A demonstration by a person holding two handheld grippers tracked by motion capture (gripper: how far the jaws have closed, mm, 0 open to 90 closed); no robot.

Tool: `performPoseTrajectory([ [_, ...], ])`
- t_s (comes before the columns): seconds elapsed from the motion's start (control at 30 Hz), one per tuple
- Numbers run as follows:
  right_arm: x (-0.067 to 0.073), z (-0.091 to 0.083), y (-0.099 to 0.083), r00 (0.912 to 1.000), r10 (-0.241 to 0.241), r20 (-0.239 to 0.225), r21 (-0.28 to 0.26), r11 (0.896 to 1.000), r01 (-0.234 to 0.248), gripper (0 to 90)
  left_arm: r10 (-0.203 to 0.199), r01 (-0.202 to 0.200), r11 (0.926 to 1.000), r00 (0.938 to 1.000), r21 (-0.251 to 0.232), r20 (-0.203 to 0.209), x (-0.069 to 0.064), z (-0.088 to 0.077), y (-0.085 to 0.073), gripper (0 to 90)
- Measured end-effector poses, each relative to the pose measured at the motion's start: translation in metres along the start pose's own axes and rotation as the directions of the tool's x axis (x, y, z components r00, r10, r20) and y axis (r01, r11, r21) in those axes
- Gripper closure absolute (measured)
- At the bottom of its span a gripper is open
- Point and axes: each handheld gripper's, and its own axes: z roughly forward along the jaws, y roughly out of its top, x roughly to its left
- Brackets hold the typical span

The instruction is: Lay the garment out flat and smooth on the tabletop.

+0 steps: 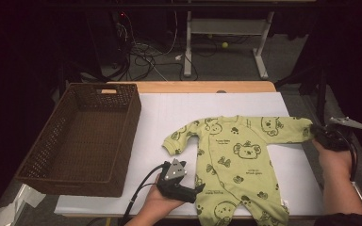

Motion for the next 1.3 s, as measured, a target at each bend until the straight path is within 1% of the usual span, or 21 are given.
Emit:
performPoseTrajectory([
  [0.1,-0.003,0.003,0.000,0.9998,-0.008,0.016,0.018,1.000,0.007,87.3,0.002,-0.002,1.0000,1.0000,0.000,-0.003,0.000,0.000,0.000,0.8],
  [0.17,-0.006,0.006,-0.001,0.9997,-0.002,0.024,0.016,1.000,0.002,87.3,0.004,-0.004,1.0000,1.0000,0.000,-0.005,-0.001,0.000,0.000,0.8],
  [0.33,-0.009,0.011,-0.005,0.9989,-0.012,0.046,0.035,0.999,0.010,87.3,0.001,-0.001,1.0000,1.0000,-0.001,-0.003,0.000,0.000,0.000,0.8],
  [0.43,-0.011,0.013,-0.008,0.9992,-0.008,0.040,0.050,0.999,0.006,87.1,0.000,0.000,1.0000,1.0000,0.000,-0.002,0.000,0.000,0.000,0.8],
  [0.47,-0.012,0.014,-0.010,0.9995,0.002,0.033,0.059,0.998,-0.004,86.2,0.000,0.000,1.0000,1.0000,0.000,-0.002,0.000,0.000,0.000,0.8],
  [0.53,-0.013,0.015,-0.012,0.9997,0.006,0.024,0.070,0.998,-0.008,80.7,0.000,0.000,1.0000,1.0000,0.001,-0.003,0.000,0.000,0.000,0.8],
  [0.57,-0.014,0.015,-0.013,0.9997,0.011,0.023,0.065,0.998,-0.012,77.3,0.001,-0.001,1.0000,1.0000,0.002,-0.003,0.000,0.000,0.000,0.8],
  [0.63,-0.015,0.014,-0.014,0.9997,0.021,0.013,0.063,0.998,-0.021,75.5,0.002,-0.002,1.0000,1.0000,0.003,-0.006,-0.001,0.001,0.000,0.8],
  [0.8,-0.017,0.007,-0.019,0.9998,0.019,-0.012,0.048,0.999,-0.018,71.0,0.003,-0.003,1.0000,1.0000,0.005,-0.006,-0.001,0.001,0.000,0.8],
  [0.87,-0.015,0.004,-0.024,0.9989,0.037,-0.029,0.045,0.998,-0.035,70.0,0.005,-0.005,1.0000,1.0000,0.007,-0.007,-0.001,0.001,0.000,0.8],
  [0.93,-0.014,0.000,-0.029,0.9986,0.029,-0.045,0.043,0.999,-0.027,69.0,0.006,-0.006,0.9999,1.0000,0.009,-0.007,-0.001,0.001,0.000,0.8],
  [1.03,-0.008,-0.008,-0.037,0.9977,0.008,-0.068,0.033,0.999,-0.006,68.6,0.007,-0.007,0.9999,1.0000,0.010,-0.007,-0.001,0.001,0.001,0.8],
  [1.07,-0.006,-0.012,-0.040,0.9969,0.009,-0.079,0.032,0.999,-0.007,68.5,0.005,-0.005,0.9999,1.0000,0.010,-0.007,-0.001,0.002,0.001,0.8],
  [1.1,-0.004,-0.015,-0.044,0.9961,-0.011,-0.088,0.031,0.999,0.014,68.0,0.005,-0.005,0.9999,1.0000,0.010,-0.007,-0.001,0.002,0.001,0.8],
  [1.13,0.000,-0.019,-0.047,0.9956,-0.021,-0.091,0.033,0.999,0.024,68.0,0.004,-0.004,0.9999,1.0000,0.011,-0.006,-0.001,0.002,0.001,0.7],
  [1.17,0.002,-0.024,-0.050,0.9941,-0.037,-0.102,0.029,0.999,0.040,67.9,0.003,-0.003,0.9999,1.0000,0.011,-0.006,-0.001,0.002,0.001,0.7],
  [1.2,0.007,-0.029,-0.053,0.9923,-0.043,-0.117,0.026,0.999,0.046,67.9,0.003,-0.003,0.9999,1.0000,0.011,-0.006,-0.001,0.002,0.001,0.6],
  [1.3,0.023,-0.050,-0.061,0.9810,-0.096,-0.169,-0.009,0.995,0.096,68.5,0.004,-0.003,0.9999,1.0000,0.011,-0.005,-0.001,0.002,0.001,0.6],
])
